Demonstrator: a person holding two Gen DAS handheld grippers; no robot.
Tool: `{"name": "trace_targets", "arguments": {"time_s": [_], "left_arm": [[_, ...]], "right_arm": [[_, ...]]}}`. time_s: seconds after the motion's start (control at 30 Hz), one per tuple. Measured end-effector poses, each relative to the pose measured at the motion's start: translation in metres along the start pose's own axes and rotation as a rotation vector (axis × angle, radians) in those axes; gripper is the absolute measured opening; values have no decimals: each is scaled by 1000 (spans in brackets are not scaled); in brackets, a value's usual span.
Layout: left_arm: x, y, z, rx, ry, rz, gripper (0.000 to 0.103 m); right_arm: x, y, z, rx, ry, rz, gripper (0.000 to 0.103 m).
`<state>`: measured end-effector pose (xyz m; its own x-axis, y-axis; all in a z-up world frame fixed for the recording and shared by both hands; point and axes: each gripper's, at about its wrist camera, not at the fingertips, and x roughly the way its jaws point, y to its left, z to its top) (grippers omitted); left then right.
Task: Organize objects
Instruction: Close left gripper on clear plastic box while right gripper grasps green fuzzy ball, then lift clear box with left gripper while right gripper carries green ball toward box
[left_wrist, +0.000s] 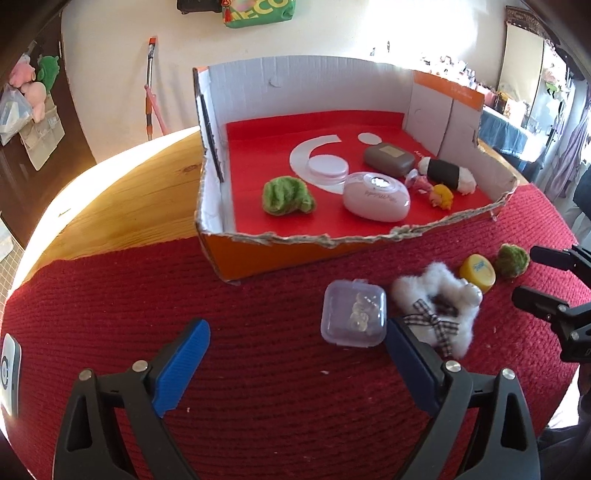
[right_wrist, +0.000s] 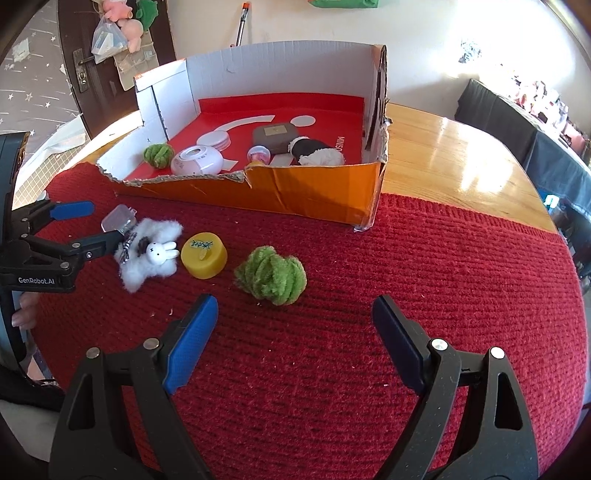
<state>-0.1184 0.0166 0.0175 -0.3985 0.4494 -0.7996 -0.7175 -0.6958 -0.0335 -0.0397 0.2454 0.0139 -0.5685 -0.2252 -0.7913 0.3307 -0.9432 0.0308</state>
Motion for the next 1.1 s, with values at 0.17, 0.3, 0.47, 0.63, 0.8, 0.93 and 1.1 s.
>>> {"name": "trace_targets", "arguments": {"time_s": [0.17, 0.3, 0.47, 0.63, 0.8, 0.93, 1.1], "left_arm": [[1, -3, 3, 24, -2, -25, 88], [1, -11, 5, 57, -8, -46, 80], [1, -18, 6, 85, -16, -67, 71], [0, -19, 5, 89, -18, -94, 61], [-2, -17, 5, 77, -20, -145, 36], [-5, -15, 5, 64, -23, -172, 36], [-17, -16, 4, 74, -56, -166, 36]], "right_arm": [[3, 1, 1, -15, -4, -5, 86], [2, 4, 3, -39, -17, -8, 81], [4, 6, 6, -57, -16, -5, 69], [7, 9, 8, -70, -19, 2, 58], [8, 11, 9, -82, -26, 25, 33], [5, 11, 8, -74, -34, 58, 31], [-3, 11, 8, -66, -53, 67, 31]]}}
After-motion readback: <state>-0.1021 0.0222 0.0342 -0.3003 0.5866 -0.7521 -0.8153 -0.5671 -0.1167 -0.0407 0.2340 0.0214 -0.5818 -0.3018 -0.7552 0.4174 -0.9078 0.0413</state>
